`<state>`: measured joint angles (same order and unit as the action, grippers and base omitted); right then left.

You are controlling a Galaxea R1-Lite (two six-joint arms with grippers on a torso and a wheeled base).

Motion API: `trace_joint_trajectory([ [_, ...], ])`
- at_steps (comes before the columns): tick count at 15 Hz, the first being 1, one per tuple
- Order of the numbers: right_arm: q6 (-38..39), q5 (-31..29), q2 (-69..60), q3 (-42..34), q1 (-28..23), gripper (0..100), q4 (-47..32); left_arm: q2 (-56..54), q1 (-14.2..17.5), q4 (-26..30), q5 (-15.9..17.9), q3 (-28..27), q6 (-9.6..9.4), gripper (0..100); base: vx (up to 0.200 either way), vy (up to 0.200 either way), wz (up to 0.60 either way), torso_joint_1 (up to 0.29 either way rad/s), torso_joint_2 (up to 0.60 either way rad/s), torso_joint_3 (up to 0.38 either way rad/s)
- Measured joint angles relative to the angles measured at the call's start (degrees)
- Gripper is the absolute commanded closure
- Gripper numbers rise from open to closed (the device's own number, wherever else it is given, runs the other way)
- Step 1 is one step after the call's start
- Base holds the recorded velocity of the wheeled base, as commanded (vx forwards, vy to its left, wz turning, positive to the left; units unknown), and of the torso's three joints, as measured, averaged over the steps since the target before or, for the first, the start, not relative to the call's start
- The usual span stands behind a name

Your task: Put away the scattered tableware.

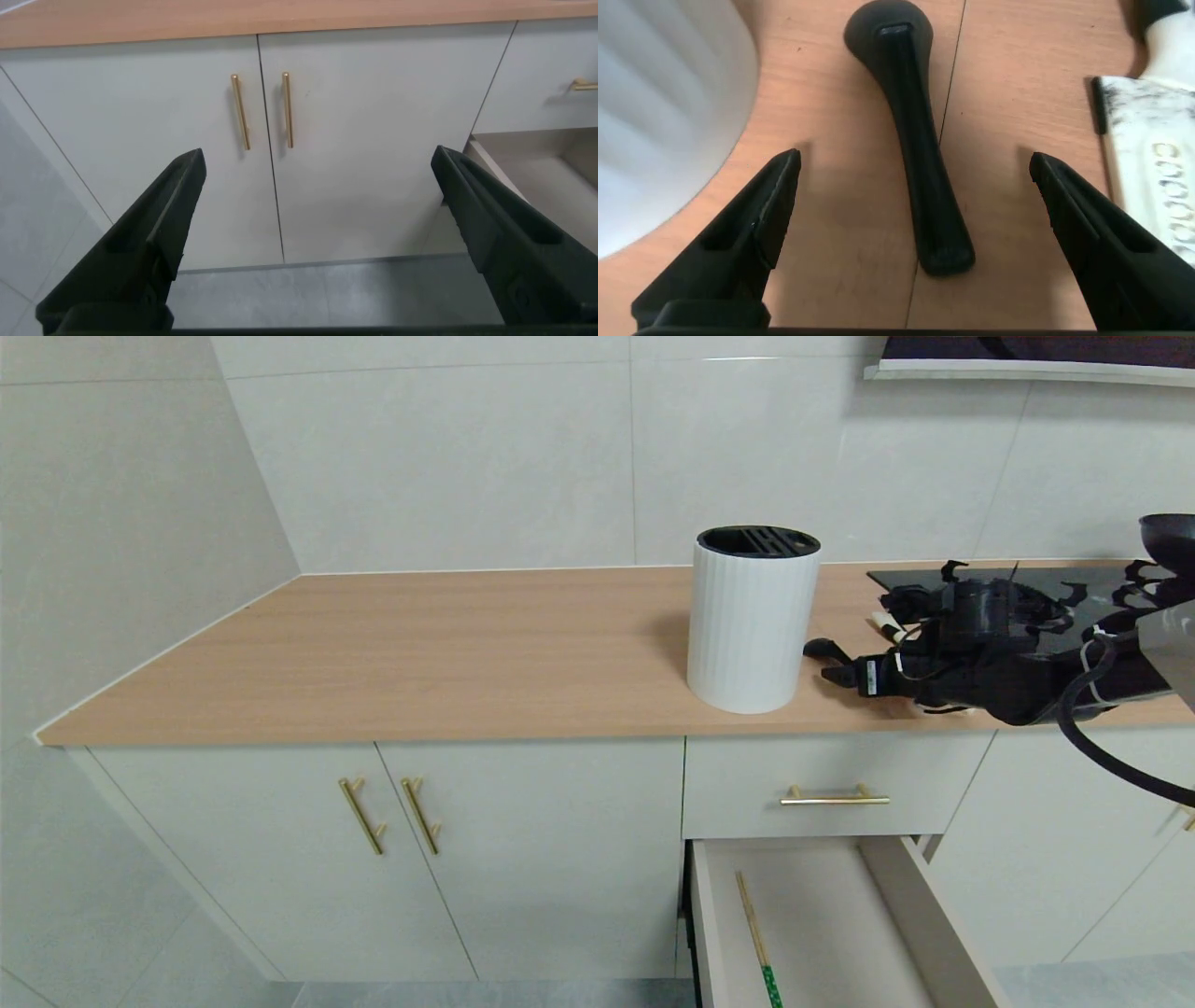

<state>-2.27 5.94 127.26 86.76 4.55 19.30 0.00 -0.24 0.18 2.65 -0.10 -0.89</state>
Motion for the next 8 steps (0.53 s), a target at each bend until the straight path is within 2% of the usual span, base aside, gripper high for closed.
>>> trace_joint_trajectory([
  [6,0.52,-0.79,1.44,1.24,0.00,0,0.05,0.00,-0.02,-0.02,0.00,0.00,0.00,0,0.000,0.000,0.00,0.000,0.00,0.000],
  [7,0.57,-0.82,1.66,1.52,-0.06,100,0.05,0.00,-0.02,0.00,0.00,0.00,0.00,0,0.000,0.000,0.00,0.000,0.00,0.000],
  [8,0.60,-0.88,1.88,1.74,-0.06,100,0.16,0.00,-0.02,0.00,0.00,0.00,0.00,0,0.000,0.000,0.00,0.000,0.00,0.000],
])
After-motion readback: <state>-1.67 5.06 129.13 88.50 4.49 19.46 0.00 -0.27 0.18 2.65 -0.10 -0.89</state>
